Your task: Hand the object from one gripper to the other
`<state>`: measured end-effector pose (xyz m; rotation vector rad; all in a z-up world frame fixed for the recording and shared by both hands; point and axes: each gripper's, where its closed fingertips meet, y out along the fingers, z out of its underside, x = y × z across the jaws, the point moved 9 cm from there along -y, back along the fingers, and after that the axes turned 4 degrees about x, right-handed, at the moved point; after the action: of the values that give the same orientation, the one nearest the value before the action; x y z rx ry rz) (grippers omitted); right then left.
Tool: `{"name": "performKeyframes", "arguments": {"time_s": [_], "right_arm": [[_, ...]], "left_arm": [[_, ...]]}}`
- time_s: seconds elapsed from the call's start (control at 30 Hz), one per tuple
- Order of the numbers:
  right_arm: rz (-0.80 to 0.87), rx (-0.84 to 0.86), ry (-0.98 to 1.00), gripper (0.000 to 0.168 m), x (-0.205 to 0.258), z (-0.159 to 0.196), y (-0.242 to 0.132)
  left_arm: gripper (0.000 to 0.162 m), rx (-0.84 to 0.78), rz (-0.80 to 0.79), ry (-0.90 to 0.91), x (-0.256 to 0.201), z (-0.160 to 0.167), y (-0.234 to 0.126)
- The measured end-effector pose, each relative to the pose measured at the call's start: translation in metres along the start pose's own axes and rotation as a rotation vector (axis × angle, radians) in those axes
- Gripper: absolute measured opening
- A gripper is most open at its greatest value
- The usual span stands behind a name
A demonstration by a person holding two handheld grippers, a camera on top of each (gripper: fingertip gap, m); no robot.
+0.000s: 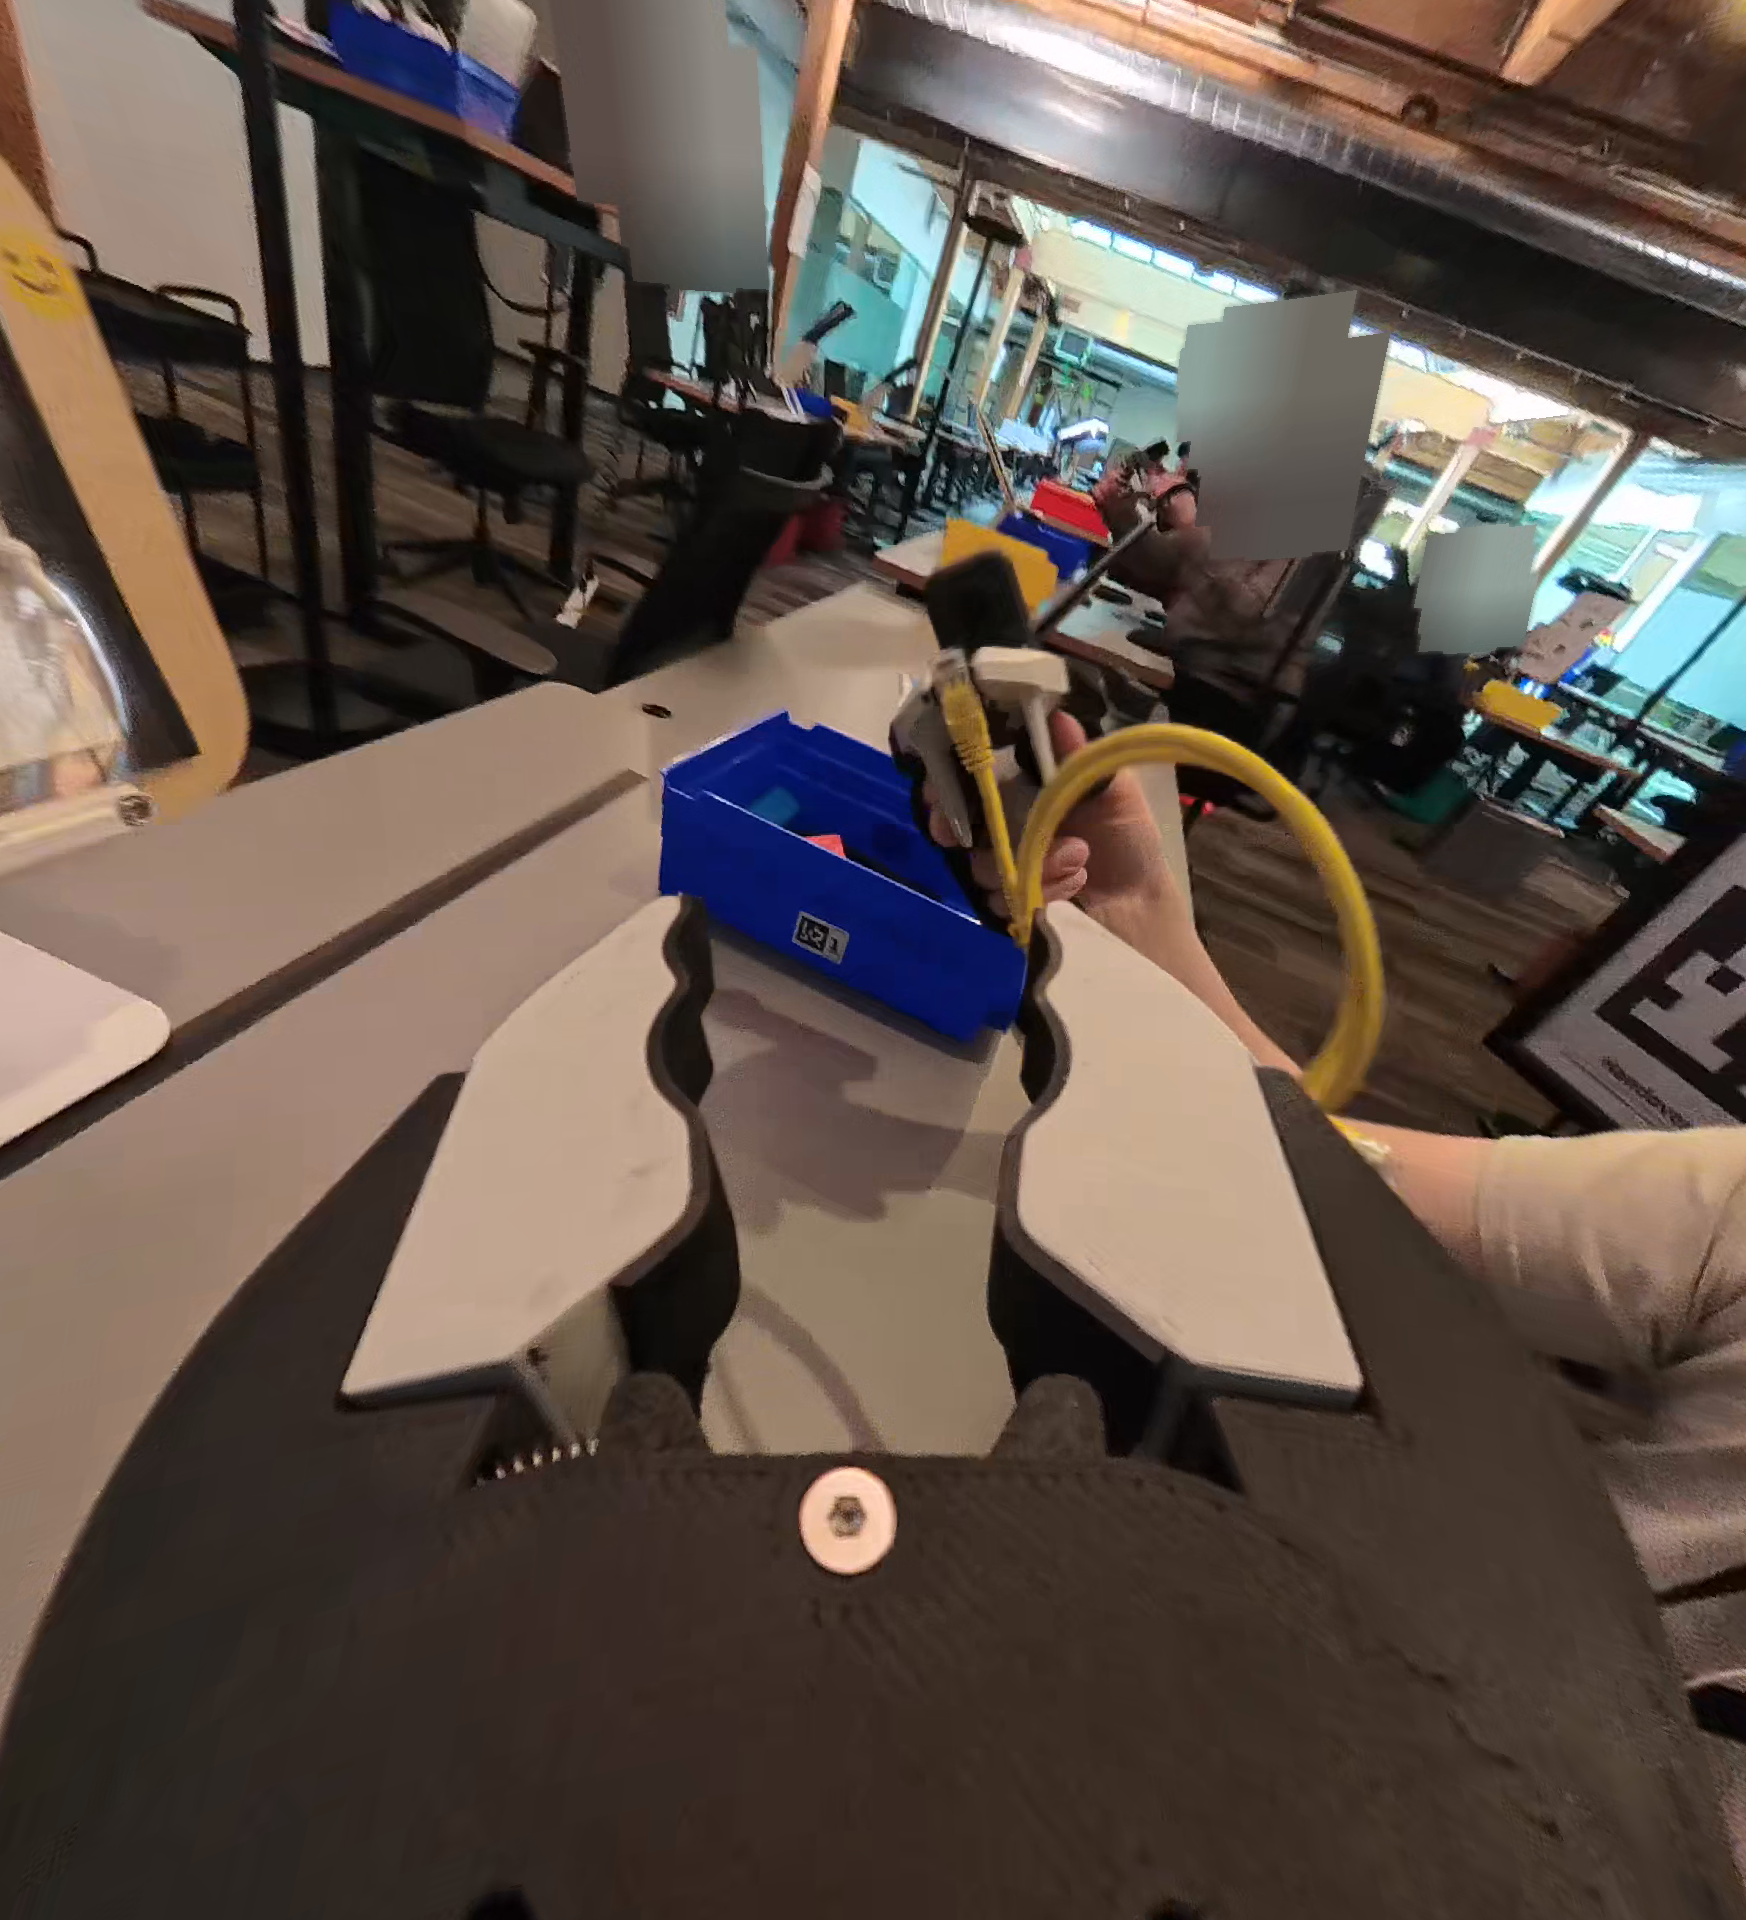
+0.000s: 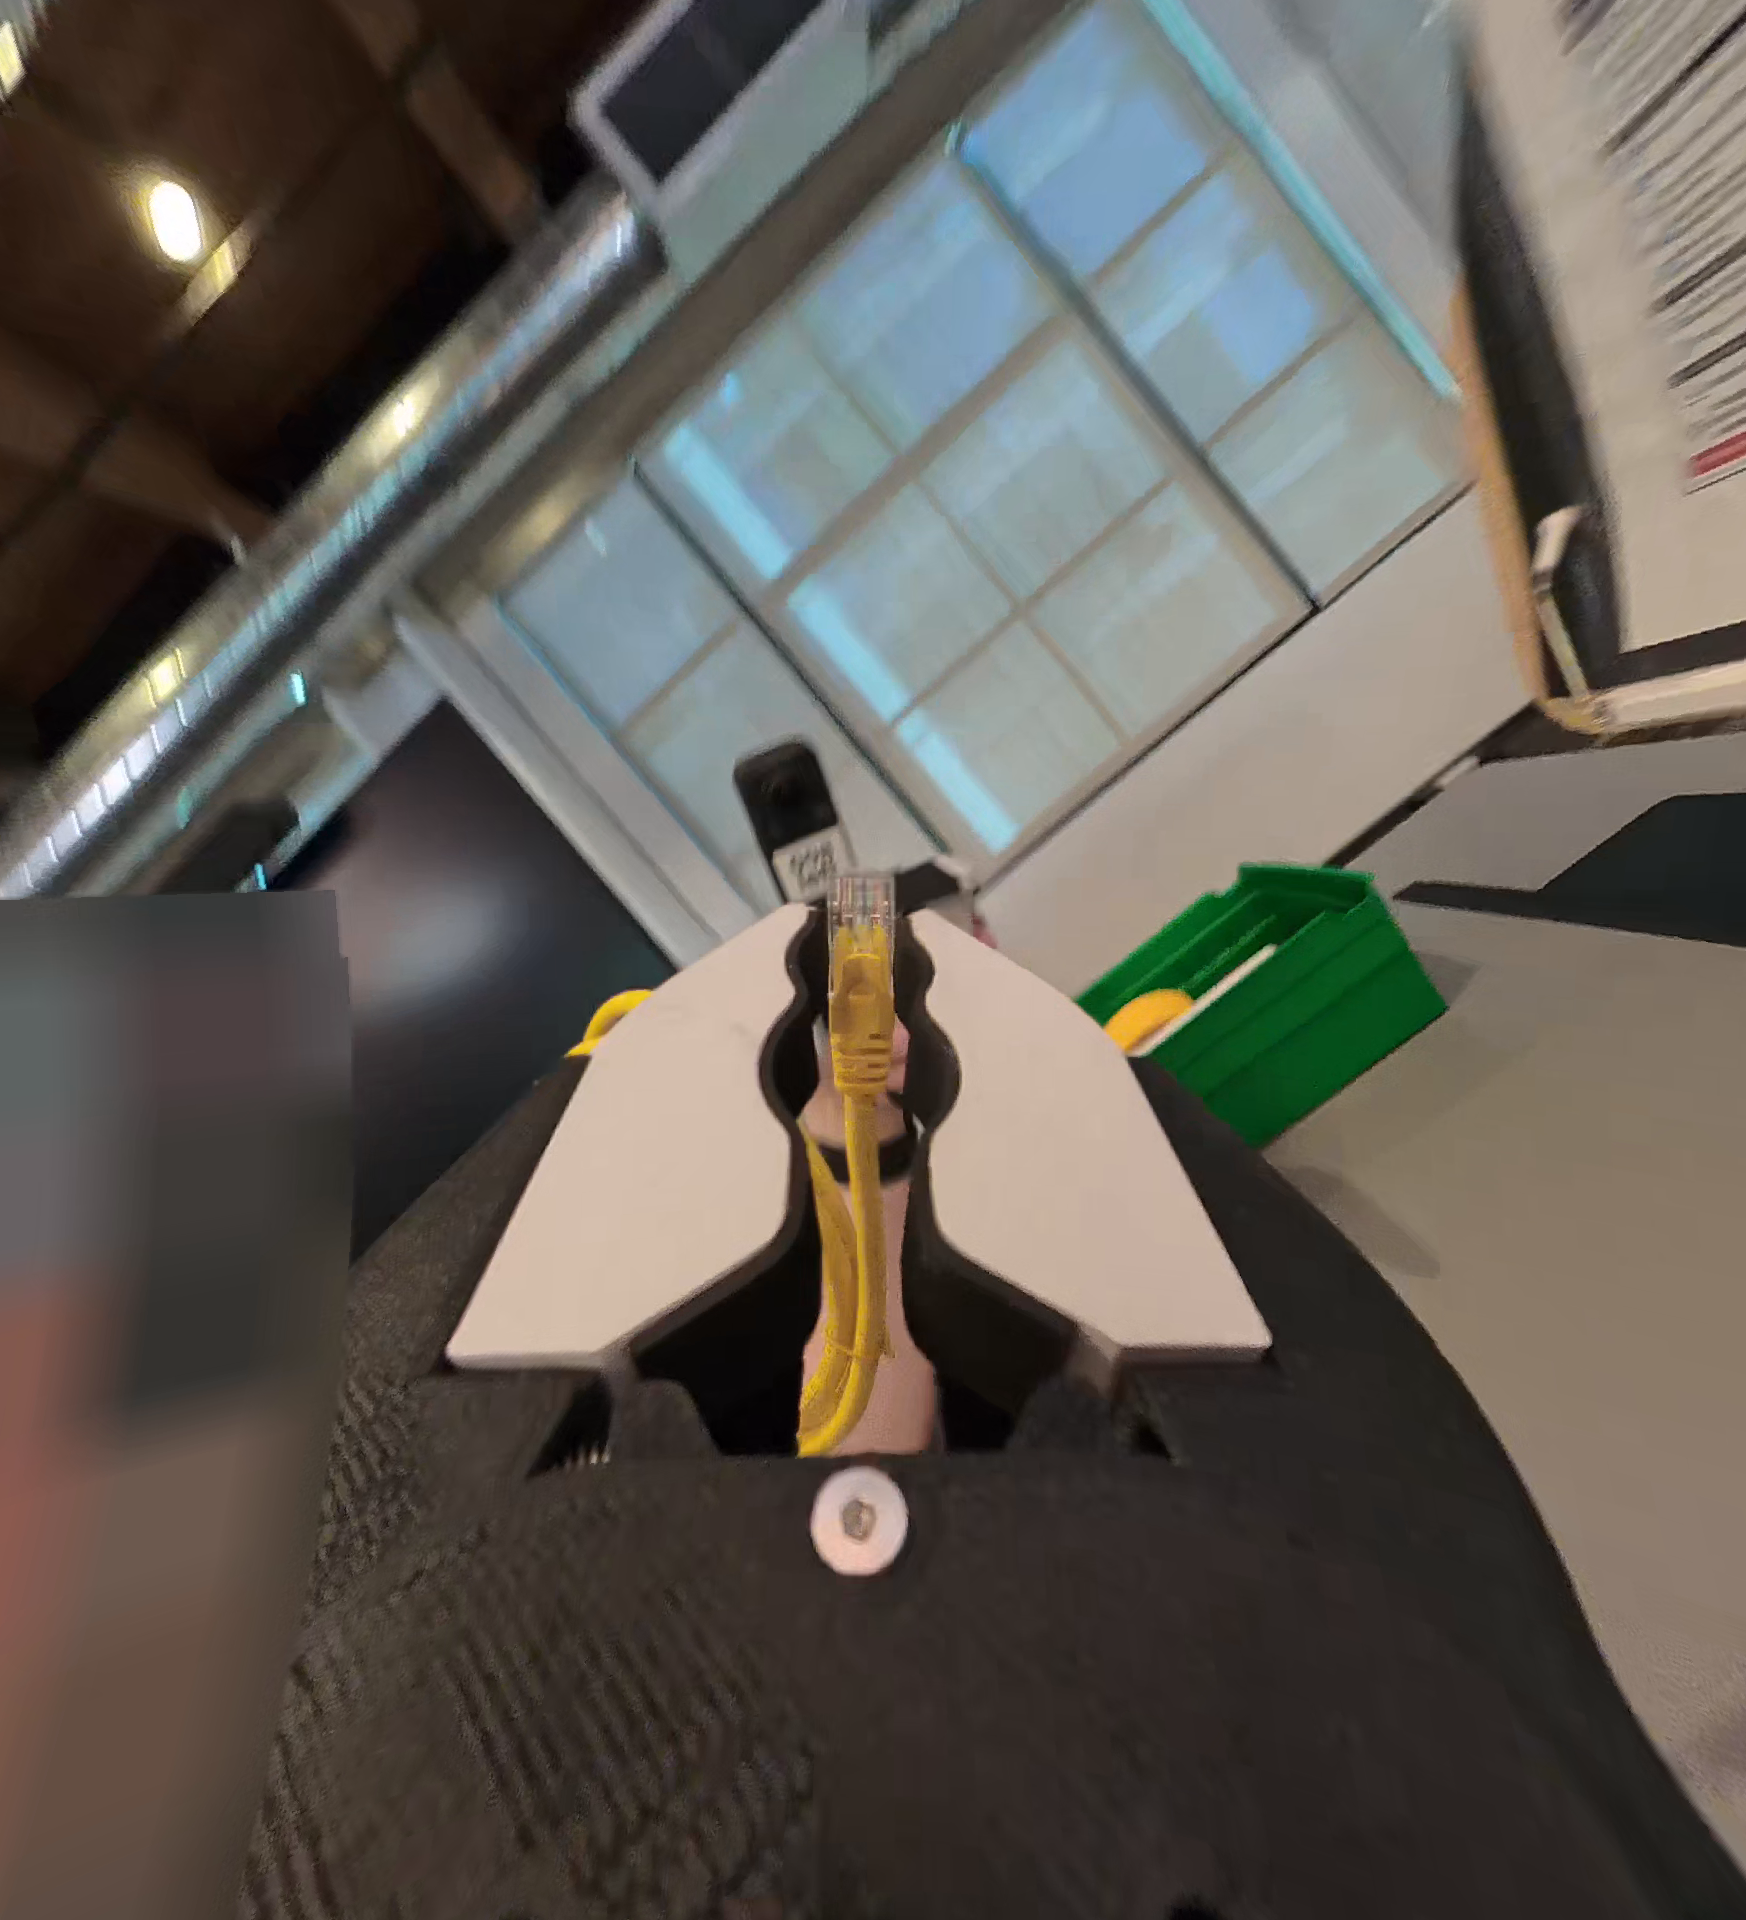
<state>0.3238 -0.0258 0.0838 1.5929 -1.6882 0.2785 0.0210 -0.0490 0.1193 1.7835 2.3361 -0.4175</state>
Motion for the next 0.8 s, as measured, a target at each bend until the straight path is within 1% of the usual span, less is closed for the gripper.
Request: {"name": "performKeyframes", "arguments": {"time_s": [0.07, 0.17, 0.3, 0.43, 0.47, 0.57, 0.6, 0.7, 0.8], "right_arm": [[0.020, -0.140, 0.085, 0.013, -0.015, -0.007, -0.016], [0.049, -0.308, 0.174, 0.013, -0.034, -0.011, -0.036], [0.083, -0.438, 0.216, 0.013, -0.045, -0.010, -0.048], [0.106, -0.513, 0.225, 0.013, -0.046, -0.009, -0.053], [0.110, -0.530, 0.226, 0.013, -0.046, -0.009, -0.055], [0.127, -0.567, 0.222, 0.013, -0.045, -0.009, -0.058], [0.129, -0.587, 0.222, 0.013, -0.045, -0.009, -0.060], [0.127, -0.614, 0.223, 0.013, -0.044, -0.009, -0.063], [0.130, -0.630, 0.219, 0.013, -0.042, -0.010, -0.065]], "left_arm": [[0.057, -0.039, 0.009, -0.008, 0.000, -0.003, -0.008], [0.059, -0.060, 0.019, 0.009, -0.002, -0.005, -0.006], [0.066, -0.018, 0.038, 0.058, -0.010, -0.001, 0.014], [0.070, -0.023, 0.033, 0.128, -0.020, 0.004, 0.041], [0.070, -0.004, 0.035, 0.146, -0.024, 0.007, 0.048], [0.068, 0.184, 0.066, 0.143, -0.036, 0.021, 0.068], [0.067, 0.180, 0.056, 0.125, -0.038, 0.022, 0.073], [0.064, 0.080, -0.001, 0.071, -0.041, 0.022, 0.088], [0.061, -0.058, -0.151, 0.146, -0.042, 0.023, 0.097]]}}
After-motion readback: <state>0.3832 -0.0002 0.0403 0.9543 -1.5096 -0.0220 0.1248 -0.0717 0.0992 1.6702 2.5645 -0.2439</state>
